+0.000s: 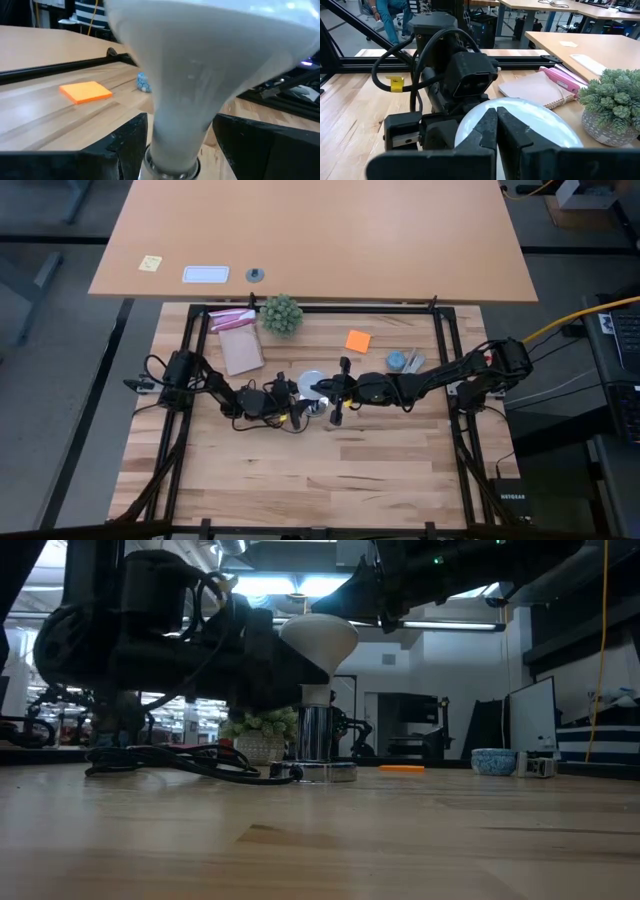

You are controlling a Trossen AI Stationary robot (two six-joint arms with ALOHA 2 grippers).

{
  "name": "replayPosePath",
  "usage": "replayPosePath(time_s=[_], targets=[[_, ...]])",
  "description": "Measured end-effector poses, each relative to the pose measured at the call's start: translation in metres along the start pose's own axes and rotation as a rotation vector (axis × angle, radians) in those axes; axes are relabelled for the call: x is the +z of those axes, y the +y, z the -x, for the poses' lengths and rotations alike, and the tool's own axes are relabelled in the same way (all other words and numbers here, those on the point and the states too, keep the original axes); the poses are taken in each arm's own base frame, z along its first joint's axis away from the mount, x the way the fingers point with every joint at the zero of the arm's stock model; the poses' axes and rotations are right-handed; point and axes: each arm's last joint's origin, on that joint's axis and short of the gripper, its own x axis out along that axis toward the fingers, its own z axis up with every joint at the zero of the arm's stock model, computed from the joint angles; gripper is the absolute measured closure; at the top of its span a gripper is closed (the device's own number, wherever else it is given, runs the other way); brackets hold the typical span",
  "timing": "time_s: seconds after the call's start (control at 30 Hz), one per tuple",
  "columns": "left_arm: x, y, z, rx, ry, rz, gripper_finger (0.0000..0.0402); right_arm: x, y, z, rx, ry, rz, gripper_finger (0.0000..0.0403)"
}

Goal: Screw lightbulb
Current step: Insert the white lightbulb into the silver lamp

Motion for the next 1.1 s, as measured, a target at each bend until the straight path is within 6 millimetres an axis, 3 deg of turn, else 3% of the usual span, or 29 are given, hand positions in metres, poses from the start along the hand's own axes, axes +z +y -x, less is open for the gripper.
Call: replayPosePath(time_s=[0.4,1.1], targets=[[-0.0083,0.0055,-0.0041,0.021,0.092,0.017,0.0188,0.0001,0.0000,-0.0001,0.000,-0.002,-0.001,0.0395],[-0.0012,0.0033,-0.0044,0.003,0.028,0.014,0.0188,0.0000,0.0000,-0.0001,0.000,-0.002,0.000,0.0395]])
